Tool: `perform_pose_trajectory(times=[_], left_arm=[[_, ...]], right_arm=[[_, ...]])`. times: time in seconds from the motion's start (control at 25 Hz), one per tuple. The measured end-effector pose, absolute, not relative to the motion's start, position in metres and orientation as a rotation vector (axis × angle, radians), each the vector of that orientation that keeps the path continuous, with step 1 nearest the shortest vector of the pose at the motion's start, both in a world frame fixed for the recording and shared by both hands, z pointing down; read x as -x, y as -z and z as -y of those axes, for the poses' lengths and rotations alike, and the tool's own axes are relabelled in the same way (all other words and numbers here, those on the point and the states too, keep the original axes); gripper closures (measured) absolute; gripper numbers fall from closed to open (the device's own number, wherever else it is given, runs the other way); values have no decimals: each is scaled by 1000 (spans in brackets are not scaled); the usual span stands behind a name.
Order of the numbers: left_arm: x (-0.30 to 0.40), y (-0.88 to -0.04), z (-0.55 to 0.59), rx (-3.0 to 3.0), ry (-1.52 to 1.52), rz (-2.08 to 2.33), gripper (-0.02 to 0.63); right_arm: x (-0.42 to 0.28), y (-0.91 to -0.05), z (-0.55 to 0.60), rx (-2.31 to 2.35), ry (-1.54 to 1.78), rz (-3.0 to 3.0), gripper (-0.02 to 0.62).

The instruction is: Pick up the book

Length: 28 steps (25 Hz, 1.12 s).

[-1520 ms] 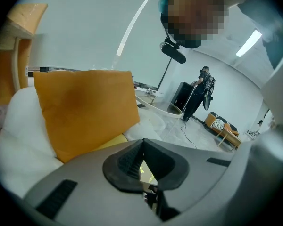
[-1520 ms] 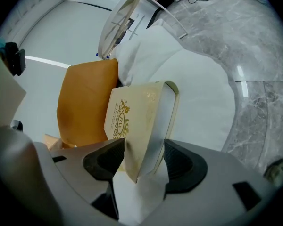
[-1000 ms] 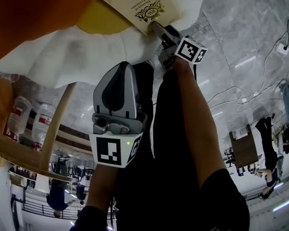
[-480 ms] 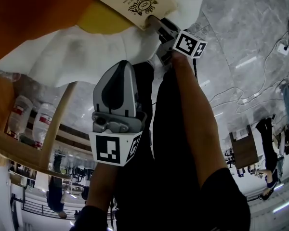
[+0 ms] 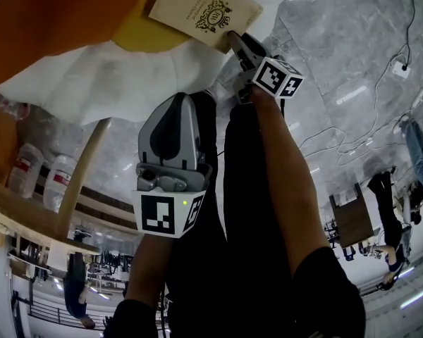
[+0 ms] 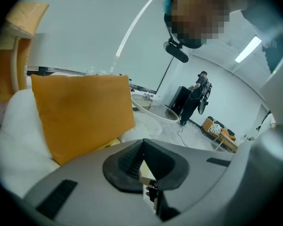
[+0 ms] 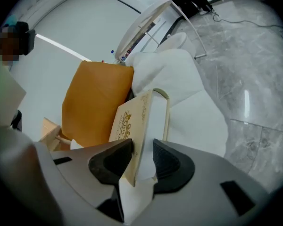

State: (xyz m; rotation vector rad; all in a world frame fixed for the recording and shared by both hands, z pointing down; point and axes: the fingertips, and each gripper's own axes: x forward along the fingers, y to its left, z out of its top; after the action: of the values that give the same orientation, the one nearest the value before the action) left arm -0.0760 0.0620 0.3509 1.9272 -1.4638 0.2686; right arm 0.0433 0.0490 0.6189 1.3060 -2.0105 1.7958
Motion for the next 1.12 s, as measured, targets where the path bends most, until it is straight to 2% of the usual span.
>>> perform_pose_trajectory(times=[0.4,1.12], left_arm=[[65,-334,-59,-1932,-223,1462,598],[85,-300,-52,-1904,-206,1500,598]], right_arm=[[-53,-563,-40,-1258,-1224,2117,470],[-40,-501,-36,-1084,-782,2040,569]])
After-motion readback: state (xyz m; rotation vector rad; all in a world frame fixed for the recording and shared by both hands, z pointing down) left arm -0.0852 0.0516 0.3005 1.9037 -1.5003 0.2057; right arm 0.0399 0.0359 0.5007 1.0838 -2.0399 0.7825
